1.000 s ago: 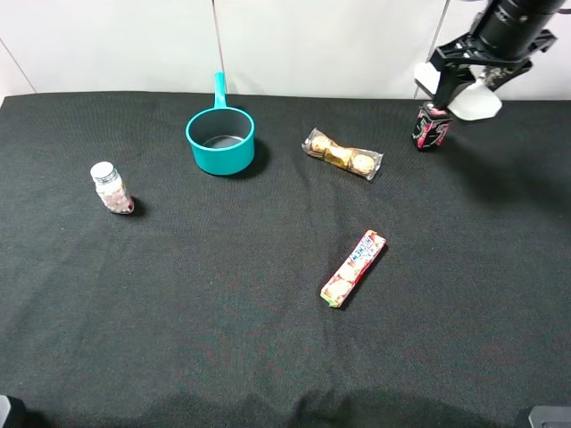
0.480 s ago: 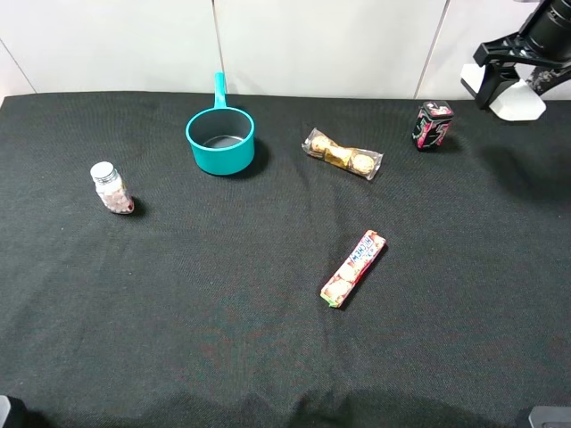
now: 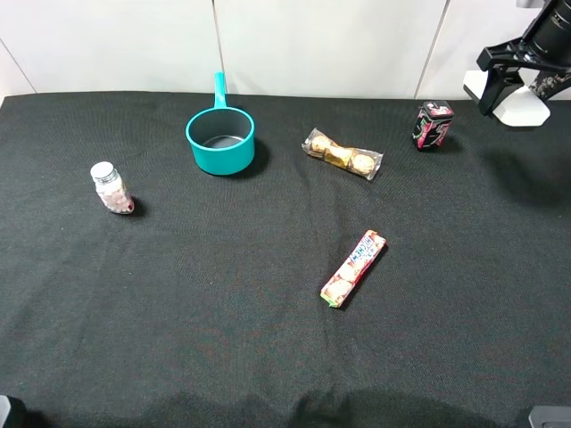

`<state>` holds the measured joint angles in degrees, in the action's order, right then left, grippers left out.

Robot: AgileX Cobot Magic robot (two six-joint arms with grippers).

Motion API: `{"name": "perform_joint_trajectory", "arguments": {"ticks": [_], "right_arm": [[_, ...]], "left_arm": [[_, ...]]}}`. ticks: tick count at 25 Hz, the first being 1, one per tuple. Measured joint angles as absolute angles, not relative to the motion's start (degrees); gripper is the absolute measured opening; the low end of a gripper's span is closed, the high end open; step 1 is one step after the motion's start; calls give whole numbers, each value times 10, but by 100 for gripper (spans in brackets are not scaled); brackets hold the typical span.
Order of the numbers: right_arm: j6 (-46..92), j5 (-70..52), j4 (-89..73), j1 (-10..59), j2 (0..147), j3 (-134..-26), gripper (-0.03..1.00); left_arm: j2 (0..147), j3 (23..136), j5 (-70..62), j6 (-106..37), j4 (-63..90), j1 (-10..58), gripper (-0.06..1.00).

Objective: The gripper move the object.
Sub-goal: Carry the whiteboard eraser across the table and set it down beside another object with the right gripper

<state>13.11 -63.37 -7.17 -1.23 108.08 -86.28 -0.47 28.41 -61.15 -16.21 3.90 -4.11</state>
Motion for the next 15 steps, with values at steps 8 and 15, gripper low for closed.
{"name": "perform_joint_trajectory", "arguments": {"ticks": [8,15], "right_arm": [[131,-564,-79,-12,1041,-758,46],[141,-479,-90,-12,1041,-687,46]], "left_arm": [[-5,284,-612,-162,39,-41,99],[-5,284,-612,-162,39,-41,99]]}}
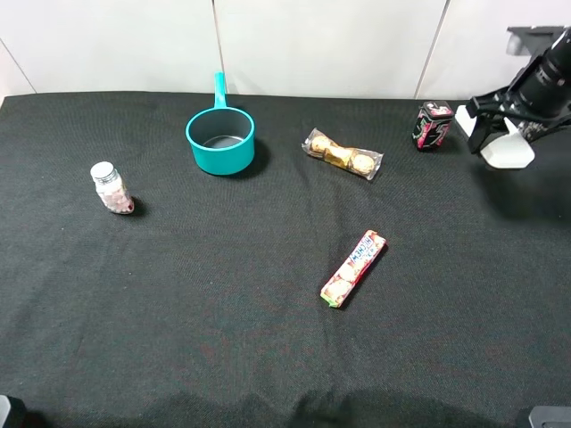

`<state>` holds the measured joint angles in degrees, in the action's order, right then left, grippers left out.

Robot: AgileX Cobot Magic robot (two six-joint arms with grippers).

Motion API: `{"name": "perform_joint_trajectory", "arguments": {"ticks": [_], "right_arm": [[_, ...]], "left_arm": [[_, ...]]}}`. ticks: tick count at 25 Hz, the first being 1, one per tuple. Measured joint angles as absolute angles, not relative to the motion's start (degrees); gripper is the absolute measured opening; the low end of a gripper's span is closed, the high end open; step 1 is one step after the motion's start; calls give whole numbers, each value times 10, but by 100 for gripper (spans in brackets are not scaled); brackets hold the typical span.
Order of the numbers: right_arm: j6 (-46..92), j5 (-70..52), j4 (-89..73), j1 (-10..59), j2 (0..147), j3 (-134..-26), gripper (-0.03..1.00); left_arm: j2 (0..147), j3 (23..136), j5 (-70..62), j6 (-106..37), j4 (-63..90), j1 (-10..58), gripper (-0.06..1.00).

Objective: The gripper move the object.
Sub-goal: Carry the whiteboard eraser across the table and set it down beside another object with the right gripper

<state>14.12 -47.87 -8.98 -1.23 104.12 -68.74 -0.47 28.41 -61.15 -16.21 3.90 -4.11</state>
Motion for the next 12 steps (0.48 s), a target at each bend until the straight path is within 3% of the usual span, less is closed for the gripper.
{"name": "perform_joint_trajectory", "arguments": {"ticks": [12], "right_arm": [[161,-384,-90,-12,1041,-622,46]], "left_arm": [[-5,284,-612,-162,39,-41,99]]}}
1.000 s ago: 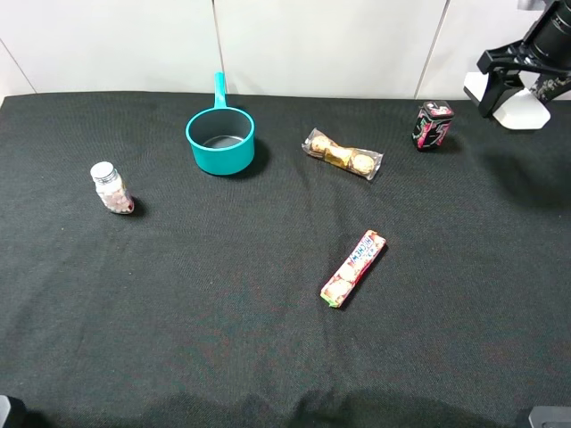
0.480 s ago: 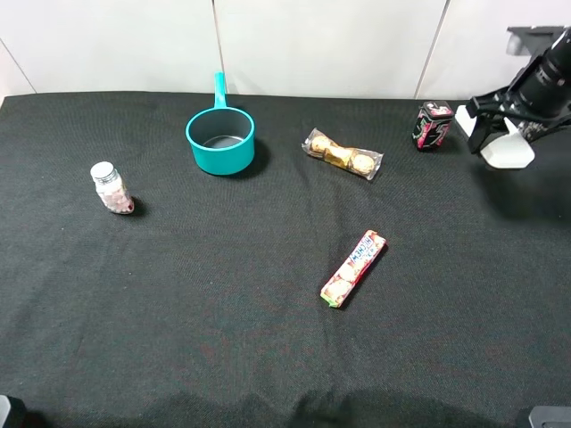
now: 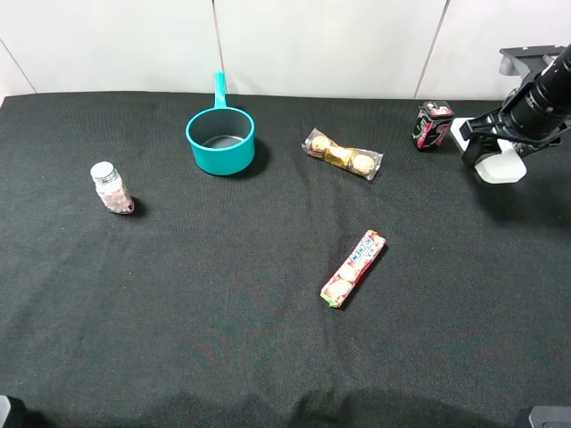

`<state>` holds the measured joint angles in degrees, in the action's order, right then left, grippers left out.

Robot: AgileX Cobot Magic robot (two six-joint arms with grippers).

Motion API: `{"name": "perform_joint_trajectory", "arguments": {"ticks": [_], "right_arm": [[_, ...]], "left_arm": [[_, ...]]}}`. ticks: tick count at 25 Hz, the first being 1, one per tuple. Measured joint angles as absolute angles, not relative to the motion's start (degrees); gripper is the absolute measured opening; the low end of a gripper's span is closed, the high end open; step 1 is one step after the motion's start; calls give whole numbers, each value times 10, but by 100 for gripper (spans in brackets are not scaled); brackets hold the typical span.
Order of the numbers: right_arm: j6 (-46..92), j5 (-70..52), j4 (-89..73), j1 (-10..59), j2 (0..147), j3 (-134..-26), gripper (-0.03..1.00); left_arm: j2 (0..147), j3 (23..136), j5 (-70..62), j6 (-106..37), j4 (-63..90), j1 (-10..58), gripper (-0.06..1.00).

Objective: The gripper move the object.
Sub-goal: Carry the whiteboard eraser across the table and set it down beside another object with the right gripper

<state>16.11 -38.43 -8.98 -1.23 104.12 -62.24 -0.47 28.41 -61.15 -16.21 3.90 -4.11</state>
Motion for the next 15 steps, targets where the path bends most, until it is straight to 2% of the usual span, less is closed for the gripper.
{"name": "perform_joint_trajectory", "arguments": {"ticks": [15], "right_arm": [[164,-322,-90,-12,1081,-592,46]], "left_arm": [[-5,284,-612,-162,39,-41,99]]}}
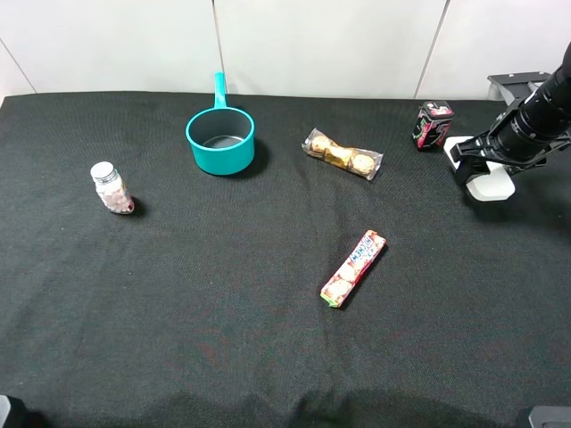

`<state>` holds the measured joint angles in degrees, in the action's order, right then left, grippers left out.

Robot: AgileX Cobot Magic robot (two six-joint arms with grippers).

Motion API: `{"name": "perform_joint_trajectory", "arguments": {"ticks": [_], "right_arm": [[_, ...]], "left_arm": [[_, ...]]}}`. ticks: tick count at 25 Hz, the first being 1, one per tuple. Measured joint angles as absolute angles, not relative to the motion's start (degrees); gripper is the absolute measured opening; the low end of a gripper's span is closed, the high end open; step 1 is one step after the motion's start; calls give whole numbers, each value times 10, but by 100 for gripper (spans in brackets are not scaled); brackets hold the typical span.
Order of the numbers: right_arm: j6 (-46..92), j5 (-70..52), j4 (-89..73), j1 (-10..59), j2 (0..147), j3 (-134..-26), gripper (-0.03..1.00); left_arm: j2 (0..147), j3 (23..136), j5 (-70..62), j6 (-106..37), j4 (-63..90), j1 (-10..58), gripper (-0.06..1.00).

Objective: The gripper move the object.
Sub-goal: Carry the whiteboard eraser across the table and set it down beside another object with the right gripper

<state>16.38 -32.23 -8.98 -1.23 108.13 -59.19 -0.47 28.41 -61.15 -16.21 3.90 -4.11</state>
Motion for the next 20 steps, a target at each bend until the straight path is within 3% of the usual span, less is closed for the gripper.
{"name": "perform_joint_trajectory", "arguments": {"ticks": [20], "right_arm": [[165,-294,-95,-12,1122,-592,46]], "left_arm": [[-5,284,-612,-162,39,-41,99]]}}
